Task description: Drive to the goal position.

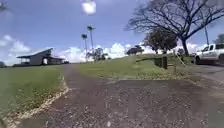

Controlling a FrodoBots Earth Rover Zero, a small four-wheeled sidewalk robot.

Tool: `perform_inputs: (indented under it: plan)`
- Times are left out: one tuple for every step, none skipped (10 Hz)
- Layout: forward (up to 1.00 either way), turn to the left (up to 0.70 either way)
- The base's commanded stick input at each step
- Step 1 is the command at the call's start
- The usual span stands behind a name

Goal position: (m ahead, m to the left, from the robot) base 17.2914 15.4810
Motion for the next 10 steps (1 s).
perform_inputs:
  plan:
    - [1.0,0.07]
    - [1.0,0.04]
    - [1.0,0.03]
    - [1.0,0.03]
    - [1.0,0.03]
    - [1.0,0.03]
    - [1.0,0.03]
    - [1.0,0.03]
    - [1.0,0.04]
    - [1.0,0.06]
